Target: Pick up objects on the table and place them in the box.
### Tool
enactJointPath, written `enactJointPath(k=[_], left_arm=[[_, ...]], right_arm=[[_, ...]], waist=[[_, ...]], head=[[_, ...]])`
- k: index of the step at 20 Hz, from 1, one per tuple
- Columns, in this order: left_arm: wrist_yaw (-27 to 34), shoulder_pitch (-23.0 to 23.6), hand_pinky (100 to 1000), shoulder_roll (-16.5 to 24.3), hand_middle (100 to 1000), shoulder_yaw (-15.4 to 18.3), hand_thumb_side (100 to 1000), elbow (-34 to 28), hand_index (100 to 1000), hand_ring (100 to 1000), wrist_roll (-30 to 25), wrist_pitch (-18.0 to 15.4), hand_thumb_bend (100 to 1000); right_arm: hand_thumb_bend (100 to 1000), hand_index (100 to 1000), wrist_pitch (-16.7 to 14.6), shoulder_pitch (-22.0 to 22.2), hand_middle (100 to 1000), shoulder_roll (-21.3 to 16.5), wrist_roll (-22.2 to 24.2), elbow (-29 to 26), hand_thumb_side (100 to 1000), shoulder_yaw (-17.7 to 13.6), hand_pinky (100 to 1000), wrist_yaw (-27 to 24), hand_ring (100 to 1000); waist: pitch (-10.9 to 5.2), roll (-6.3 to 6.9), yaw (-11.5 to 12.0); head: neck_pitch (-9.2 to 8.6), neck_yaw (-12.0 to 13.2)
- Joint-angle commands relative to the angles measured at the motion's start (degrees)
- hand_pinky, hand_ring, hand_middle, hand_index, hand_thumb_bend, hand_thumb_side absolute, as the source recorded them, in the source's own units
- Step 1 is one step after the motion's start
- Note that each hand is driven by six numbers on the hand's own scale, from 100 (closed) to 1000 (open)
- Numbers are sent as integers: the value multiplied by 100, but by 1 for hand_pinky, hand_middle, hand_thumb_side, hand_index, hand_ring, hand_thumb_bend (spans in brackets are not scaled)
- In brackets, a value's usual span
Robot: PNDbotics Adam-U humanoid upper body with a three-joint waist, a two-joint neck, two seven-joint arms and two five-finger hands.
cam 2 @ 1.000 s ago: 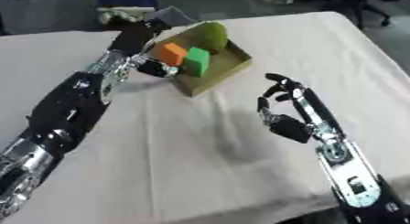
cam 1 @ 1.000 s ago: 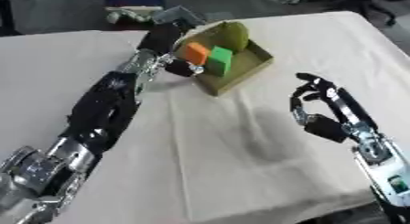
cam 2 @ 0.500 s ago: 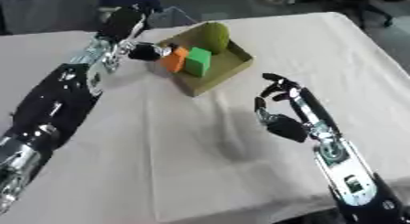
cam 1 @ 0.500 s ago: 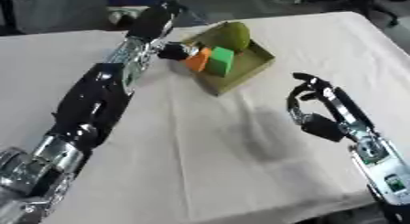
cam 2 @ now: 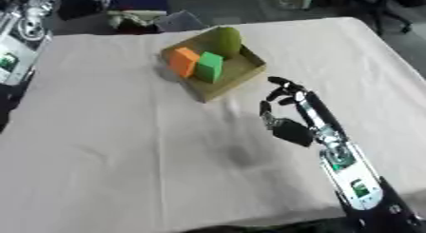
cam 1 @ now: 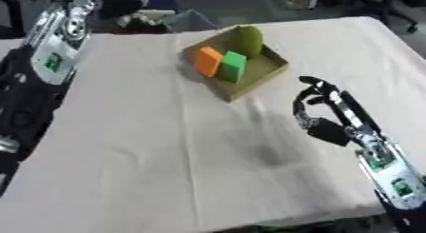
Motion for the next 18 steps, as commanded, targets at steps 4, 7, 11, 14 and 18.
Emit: enactJointPath(k=[4,7,11,14,18], left_arm=[[1266,1208,652,569,598,656,418,-1926,758,587,299,147,100],[1562,1706,653,470,598,833,424,-2390,758,588,442,125,100],[1768,2389,650,114,596,1031,449,-2768,757,585,611,-60,100],[1831,2760,642,-194,588,1166,496,-2804,753,577,673,-217,104],[2012,3117,630,-533,575,1265,544,-2798,749,563,761,-174,100]], right_arm=[[100,932,29,38,626,-230,-110,-147,460,-128,751,-12,827],[100,932,44,86,626,-274,-139,-159,459,-154,751,-33,827],[100,932,52,132,626,-313,-170,-164,455,-181,751,-15,827],[100,932,54,162,626,-327,-192,-171,454,-195,751,-6,827],[100,932,51,204,623,-303,-226,-209,453,-219,751,6,826]], waist=[[-150,-2,197],[-185,6,321],[-250,21,444],[-277,24,496],[-300,15,535]], head=[[33,-53],[76,-54],[128,-55],[132,-41],[133,-51]])
